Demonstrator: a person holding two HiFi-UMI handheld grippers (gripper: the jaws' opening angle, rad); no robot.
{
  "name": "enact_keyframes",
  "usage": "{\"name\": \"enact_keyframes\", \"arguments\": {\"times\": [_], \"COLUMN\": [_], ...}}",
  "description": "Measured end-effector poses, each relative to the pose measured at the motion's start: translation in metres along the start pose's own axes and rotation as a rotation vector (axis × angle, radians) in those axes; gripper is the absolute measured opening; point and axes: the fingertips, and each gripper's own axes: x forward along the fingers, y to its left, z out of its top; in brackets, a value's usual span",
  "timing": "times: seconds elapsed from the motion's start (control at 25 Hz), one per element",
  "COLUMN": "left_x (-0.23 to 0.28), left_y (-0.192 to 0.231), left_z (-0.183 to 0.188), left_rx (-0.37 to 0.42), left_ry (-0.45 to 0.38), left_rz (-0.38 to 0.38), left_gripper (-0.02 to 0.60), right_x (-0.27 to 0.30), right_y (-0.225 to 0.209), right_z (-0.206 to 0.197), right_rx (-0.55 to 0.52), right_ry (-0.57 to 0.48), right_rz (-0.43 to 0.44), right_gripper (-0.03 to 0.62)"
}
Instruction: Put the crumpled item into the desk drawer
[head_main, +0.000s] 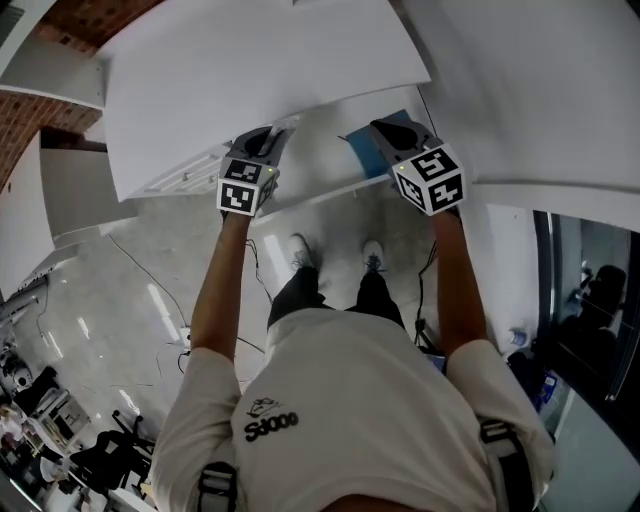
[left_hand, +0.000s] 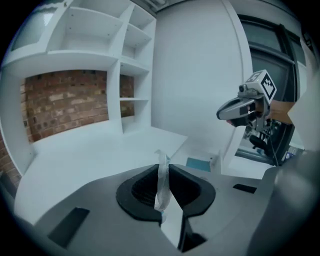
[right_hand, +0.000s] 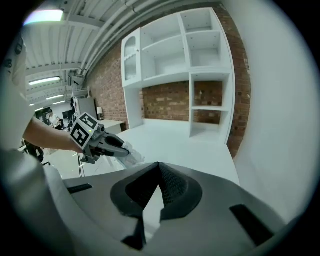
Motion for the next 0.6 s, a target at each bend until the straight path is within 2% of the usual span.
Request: {"name": "enact_keyframes", "arguments": {"times": [0.16,0.32,0.6], "left_x": [0.051,0.093,0.142], "left_y": [0.0,0.0,0.001], "left_z": [-0.044,-0.087,-0.13], "left_rx": [-0.01,-0.038,-0.077], "left_ry": [0.095,0.19,0.259], "left_rz": [-0.1,-0.168,-0.252], "left_gripper": [0.055,0.055,0.055], "right_x": [0.02,0.035,0.051], "right_y": [-0.018,-0.027,-0.031], "right_z": [-0.029,-0.048,-0.079], "right_rx": [0.046,0.087,0.148], "right_ry": [0.099,0.115,0.159], "right_rz": [-0.057,-0.064,-0.088], "right_gripper": [-0.002,-0.002,-0.002]}}
